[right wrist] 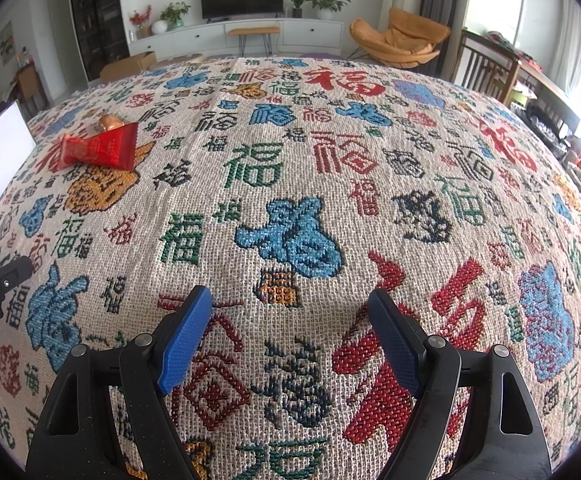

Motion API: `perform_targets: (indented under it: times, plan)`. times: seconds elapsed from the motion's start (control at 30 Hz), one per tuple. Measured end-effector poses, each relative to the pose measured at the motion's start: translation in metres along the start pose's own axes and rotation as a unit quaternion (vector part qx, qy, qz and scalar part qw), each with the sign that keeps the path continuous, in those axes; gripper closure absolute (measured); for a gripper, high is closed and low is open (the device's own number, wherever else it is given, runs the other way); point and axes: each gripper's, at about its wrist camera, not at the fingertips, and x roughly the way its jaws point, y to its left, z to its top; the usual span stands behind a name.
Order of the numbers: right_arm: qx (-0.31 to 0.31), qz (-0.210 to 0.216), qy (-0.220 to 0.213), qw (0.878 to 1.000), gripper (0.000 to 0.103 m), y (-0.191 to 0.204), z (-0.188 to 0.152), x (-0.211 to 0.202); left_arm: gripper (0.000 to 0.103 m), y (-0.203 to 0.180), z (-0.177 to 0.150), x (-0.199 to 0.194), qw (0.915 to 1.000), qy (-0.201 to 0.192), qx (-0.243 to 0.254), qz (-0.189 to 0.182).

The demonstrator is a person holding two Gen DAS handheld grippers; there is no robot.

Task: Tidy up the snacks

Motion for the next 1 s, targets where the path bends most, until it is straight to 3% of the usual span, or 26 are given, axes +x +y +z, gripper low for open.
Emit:
perform_targets:
  times: [1.0]
  plan:
    - [0.002, 0.001, 0.0, 1.0, 0.02, 0.0002, -0.0007, 0.0002, 0.0, 0.0, 0.0, -0.0001, 1.0, 0.0, 0.0, 0.0]
